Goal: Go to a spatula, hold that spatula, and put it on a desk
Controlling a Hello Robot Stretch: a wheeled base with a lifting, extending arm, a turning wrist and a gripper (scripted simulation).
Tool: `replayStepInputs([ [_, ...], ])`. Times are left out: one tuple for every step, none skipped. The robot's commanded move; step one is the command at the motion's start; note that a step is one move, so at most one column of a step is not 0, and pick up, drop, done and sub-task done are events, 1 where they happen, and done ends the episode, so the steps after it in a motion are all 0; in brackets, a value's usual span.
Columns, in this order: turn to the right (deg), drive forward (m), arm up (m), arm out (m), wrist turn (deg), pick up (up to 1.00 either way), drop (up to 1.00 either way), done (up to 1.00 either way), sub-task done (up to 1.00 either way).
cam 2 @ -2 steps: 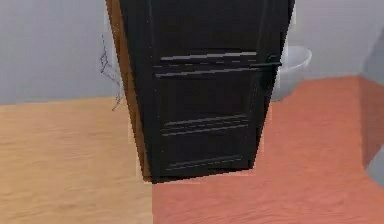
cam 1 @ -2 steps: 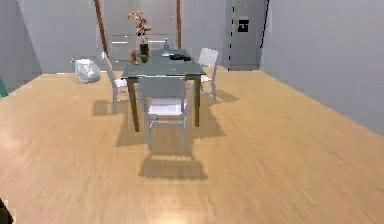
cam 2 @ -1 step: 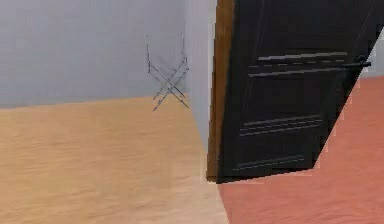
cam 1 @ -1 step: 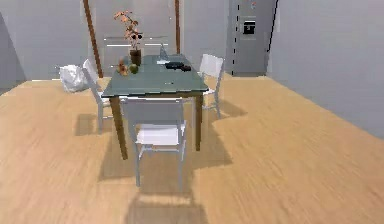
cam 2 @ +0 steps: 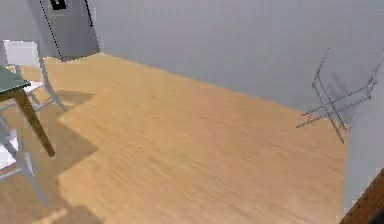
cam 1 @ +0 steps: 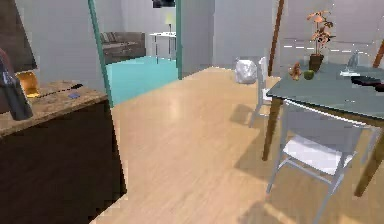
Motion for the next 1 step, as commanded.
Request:
replayStepInputs([
  [-33.0, 0.0, 0.0, 0.0, 0.0, 0.0, 0.0, 0.0, 0.0],
])
